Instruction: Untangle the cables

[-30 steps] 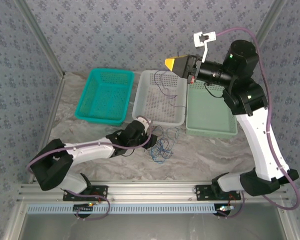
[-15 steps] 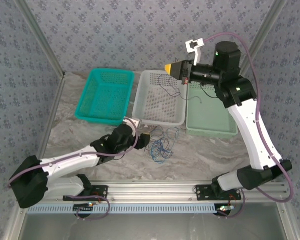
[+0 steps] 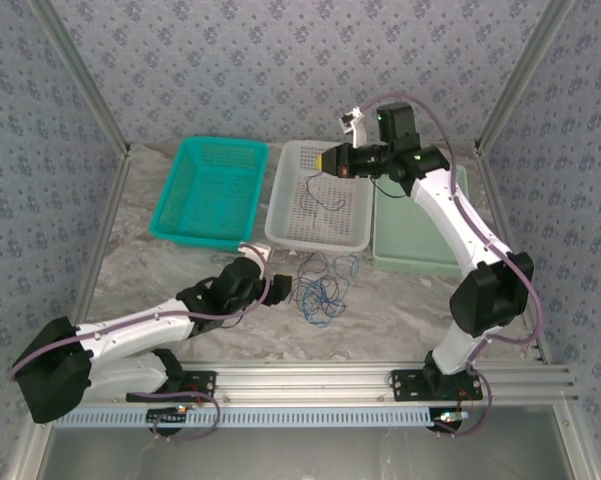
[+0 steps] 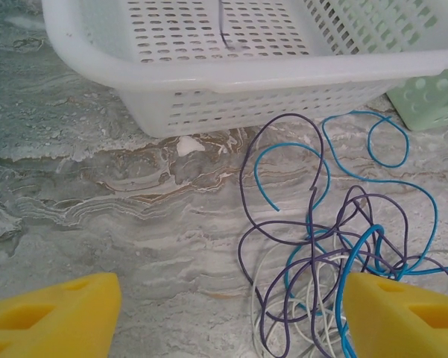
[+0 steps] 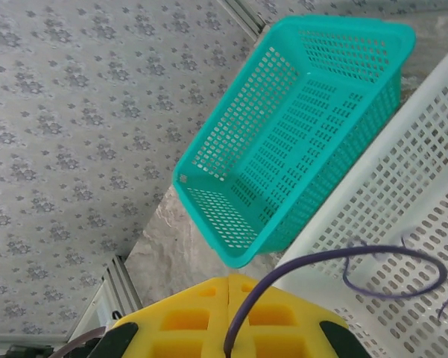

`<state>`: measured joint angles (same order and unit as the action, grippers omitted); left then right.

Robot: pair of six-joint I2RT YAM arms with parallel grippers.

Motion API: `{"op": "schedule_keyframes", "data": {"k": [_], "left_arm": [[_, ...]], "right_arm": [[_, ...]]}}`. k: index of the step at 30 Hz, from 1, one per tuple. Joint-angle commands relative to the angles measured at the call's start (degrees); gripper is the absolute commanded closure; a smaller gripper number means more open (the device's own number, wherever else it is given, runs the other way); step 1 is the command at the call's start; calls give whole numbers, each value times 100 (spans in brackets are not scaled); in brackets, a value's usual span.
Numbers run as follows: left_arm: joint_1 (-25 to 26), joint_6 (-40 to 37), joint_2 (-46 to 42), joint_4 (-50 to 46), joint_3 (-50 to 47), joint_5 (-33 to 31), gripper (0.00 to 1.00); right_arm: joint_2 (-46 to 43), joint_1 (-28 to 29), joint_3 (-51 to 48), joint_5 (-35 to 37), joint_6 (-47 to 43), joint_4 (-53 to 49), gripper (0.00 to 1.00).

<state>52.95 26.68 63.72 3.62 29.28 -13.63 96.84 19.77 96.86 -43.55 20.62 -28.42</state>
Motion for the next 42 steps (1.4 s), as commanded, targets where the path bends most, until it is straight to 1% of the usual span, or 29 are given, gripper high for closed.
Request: {"op": "schedule_keyframes", "data": {"k": [1,3,4,6,8,10,12,15,17,18,23,27,29,33,37,40,42], "left_arm": [[31,61,-71,-2,-2,-186,21],[32,57,-50,-1,4,-202,21],[31,52,-30,7,13,-203,20],[31,57,29,16,8,-182,20],[31,83,123,-14,29,-134,20],[31,126,220,-49,51,-54,21],[31,145,284,10,35,60,23],[31,146,365,111,21,171,26],[32,128,446,105,60,182,27],[31,114,492,110,90,195,27],[31,-84,806,189,336,352,27],[31,-337,1108,205,639,380,29],[23,-440,1250,227,781,452,29],[-33,-503,1524,209,1037,698,31],[-111,-473,1830,95,1257,838,35],[-196,-344,2056,-16,1375,920,36],[-223,-287,2156,-11,1422,1004,38]], "right_arm": [[221,-28,-100,155,-130,158,100],[409,-40,-183,250,-120,211,100],[521,-42,-223,267,-111,248,97],[741,-55,-222,312,-93,216,89],[969,-76,-159,314,-119,84,83],[1145,-116,-66,375,-158,-130,68],[1196,-148,-57,488,-225,-230,62],[1083,-232,-136,673,-235,-270,39],[933,-263,-208,694,-271,-299,23],[812,-263,-273,746,-318,-320,18],[26,-204,-915,1275,-696,-378,16],[-782,-98,-1830,1745,-928,-349,15],[-1180,-46,-2335,2017,-921,-242,17],[-1858,69,-3236,2335,-798,-60,20],[-2430,203,-3809,2699,-687,49,22],[-2823,221,-4155,2845,-592,145,24],[-2994,227,-4288,2908,-564,174,28]]}}
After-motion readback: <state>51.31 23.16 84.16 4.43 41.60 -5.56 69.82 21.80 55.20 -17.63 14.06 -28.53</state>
